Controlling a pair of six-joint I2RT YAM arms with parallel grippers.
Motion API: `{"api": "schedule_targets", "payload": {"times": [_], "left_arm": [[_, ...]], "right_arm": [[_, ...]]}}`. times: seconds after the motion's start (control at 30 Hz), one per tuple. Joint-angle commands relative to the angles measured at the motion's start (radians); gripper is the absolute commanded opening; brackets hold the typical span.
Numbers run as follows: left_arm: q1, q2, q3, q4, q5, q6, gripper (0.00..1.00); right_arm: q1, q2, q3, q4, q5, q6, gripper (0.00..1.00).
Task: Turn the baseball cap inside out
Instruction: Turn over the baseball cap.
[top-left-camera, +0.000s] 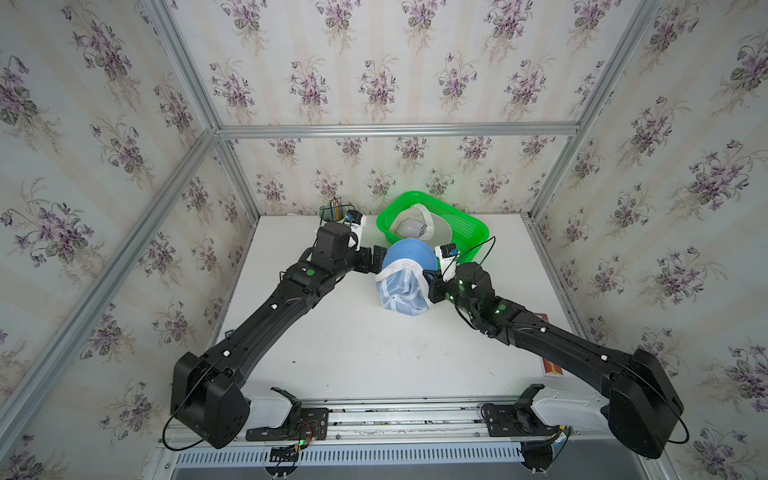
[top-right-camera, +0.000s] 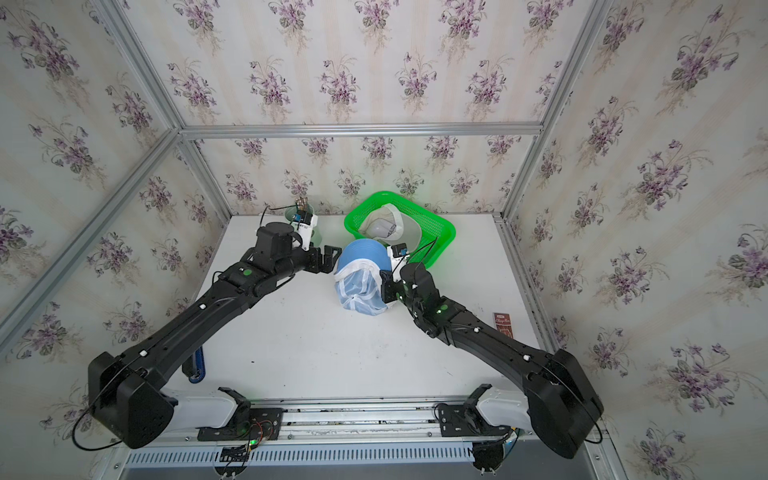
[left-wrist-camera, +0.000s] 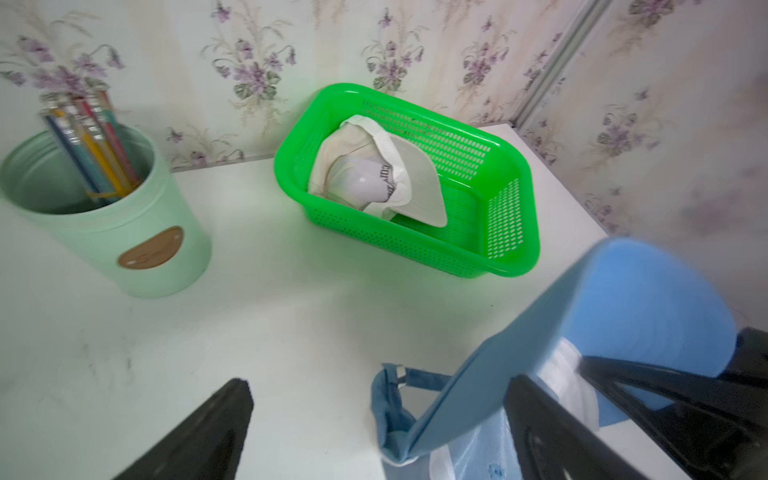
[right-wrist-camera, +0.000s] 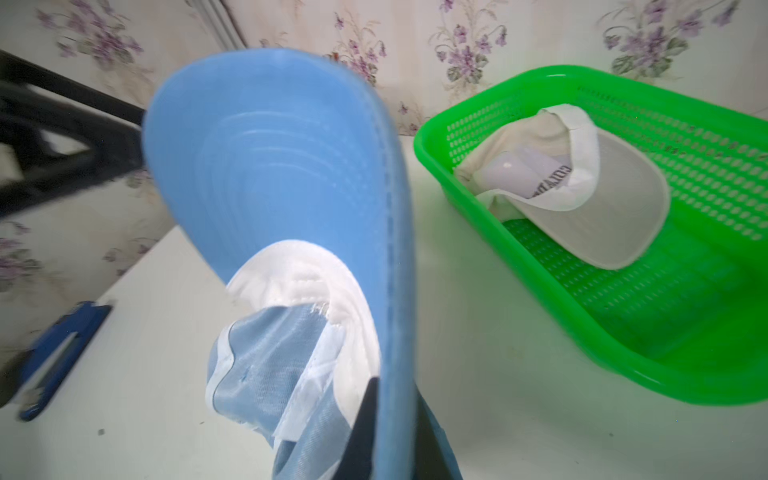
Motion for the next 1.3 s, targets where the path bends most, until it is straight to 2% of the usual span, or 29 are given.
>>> {"api": "schedule_targets", "payload": {"times": [0.0,0.03,0.13,0.27,0.4,0.57,0.73,1.0,1.17,1.27], "left_arm": [[0.015,0.011,0.081,-0.237,-0.051,-0.100,0.99],[0.024,0.019,0.107,-0.280,-0.024,-0.129,0.99],[0.068,0.046,0.153,-0.392,0.149,-0.248,0.99],[0.111,0.024,0.029,-0.334,0.323,-0.498,0.99],[0.123,-0.065,-0.108,-0.210,0.339,-0.720,0.99],[0.124,-0.146,-0.184,-0.109,0.325,-0.930,0.99],[0.120,-0.166,-0.190,-0.120,0.316,-0.997,0.99],[0.097,-0.123,-0.258,-0.069,0.353,-1.027,0.98],[0.098,-0.119,-0.293,0.016,0.363,-1.043,0.87],[0.097,-0.106,-0.290,0.044,0.386,-1.039,0.74]], "right_arm": [[0.072,0.037,0.027,-0.015,0.307,-0.049,0.00],[0.100,0.053,0.033,-0.005,0.369,-0.070,0.00],[0.184,0.105,0.045,0.050,0.525,-0.133,0.00],[0.284,0.166,0.001,0.237,0.689,-0.251,0.00],[0.367,0.251,-0.029,0.437,0.809,-0.394,0.00],[0.452,0.352,-0.065,0.719,0.860,-0.579,0.00],[0.495,0.438,-0.060,0.884,0.877,-0.689,0.00],[0.538,0.529,-0.002,0.951,0.866,-0.744,0.00],[0.565,0.554,0.017,0.933,0.845,-0.745,0.00],[0.573,0.566,0.021,0.904,0.836,-0.728,0.00]]}}
